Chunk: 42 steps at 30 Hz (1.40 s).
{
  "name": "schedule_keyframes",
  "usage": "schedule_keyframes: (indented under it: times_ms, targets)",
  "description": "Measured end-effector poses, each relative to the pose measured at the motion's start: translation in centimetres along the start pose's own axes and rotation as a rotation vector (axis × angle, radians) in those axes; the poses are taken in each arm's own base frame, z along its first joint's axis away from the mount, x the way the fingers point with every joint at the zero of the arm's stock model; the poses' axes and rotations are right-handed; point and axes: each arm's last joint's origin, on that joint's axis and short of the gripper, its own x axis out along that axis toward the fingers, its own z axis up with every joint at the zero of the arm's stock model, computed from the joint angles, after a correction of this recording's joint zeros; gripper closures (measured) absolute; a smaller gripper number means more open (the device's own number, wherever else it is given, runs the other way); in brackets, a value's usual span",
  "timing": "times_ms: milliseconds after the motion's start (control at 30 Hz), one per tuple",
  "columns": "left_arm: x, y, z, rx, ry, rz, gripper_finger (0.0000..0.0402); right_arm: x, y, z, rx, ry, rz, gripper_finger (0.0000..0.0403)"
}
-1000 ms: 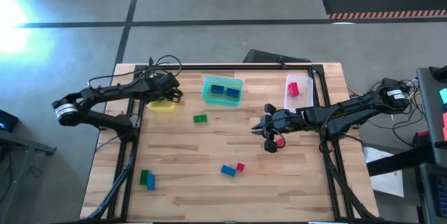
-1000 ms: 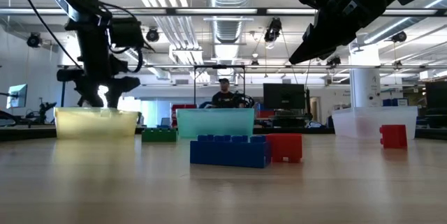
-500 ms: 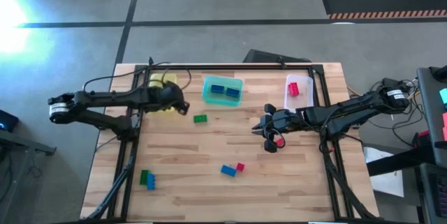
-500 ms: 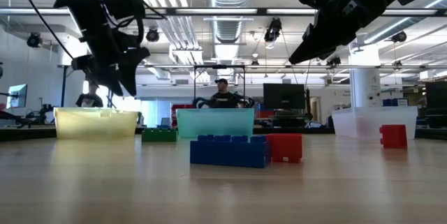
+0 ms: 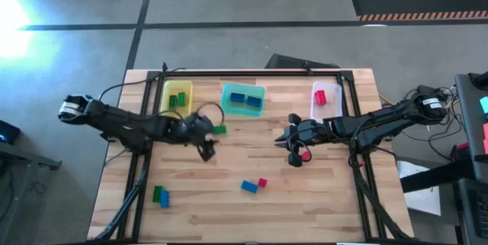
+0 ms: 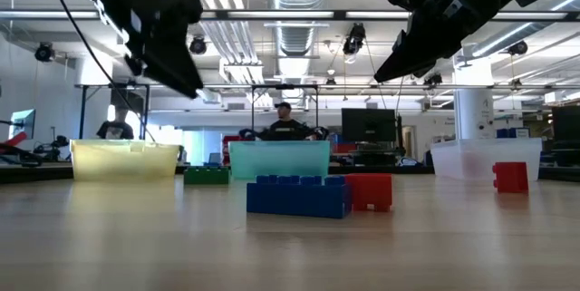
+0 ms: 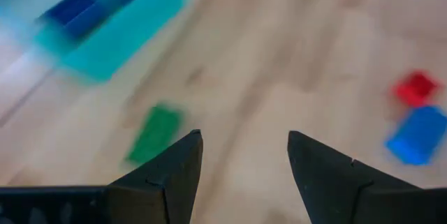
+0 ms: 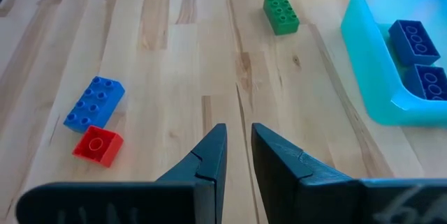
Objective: Sort & place blocks by color
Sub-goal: Put the blue game piece into the green bin
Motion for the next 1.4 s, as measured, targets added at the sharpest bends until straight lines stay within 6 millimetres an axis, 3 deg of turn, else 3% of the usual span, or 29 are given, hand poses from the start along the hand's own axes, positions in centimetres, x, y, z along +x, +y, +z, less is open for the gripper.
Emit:
schedule_keyframes:
  times_ms: [333, 700, 1033, 1233, 1400]
  targets:
    - [1.9, -5.5, -0.6, 0.202, -0.147, -0.232, 0.0207, -0.1, 1.9, 0.1, -0.060, -0.085, 0.072, 0.0346]
    - [6.4, -9.7, -0.2, 0.308, -0.036, -0.326, 0.0238, -0.3, 3.1, 0.1, -0.179, -0.196, 0.117, 0.0346]
    - [7.7, -15.3, -0.9, 0.509, 0.012, -0.362, 0.0245, -0.3, 3.2, 0.1, -0.168, -0.208, 0.122, 0.0346]
    - [8.7, -17.2, -2.8, 0.572, 0.027, -0.305, 0.0244, -0.3, 3.3, 0.1, -0.148, -0.205, 0.135, 0.0346]
    - [8.9, -17.6, -2.9, 0.577, 0.016, -0.294, 0.0224, -0.3, 3.3, 0.1, -0.150, -0.205, 0.138, 0.0346]
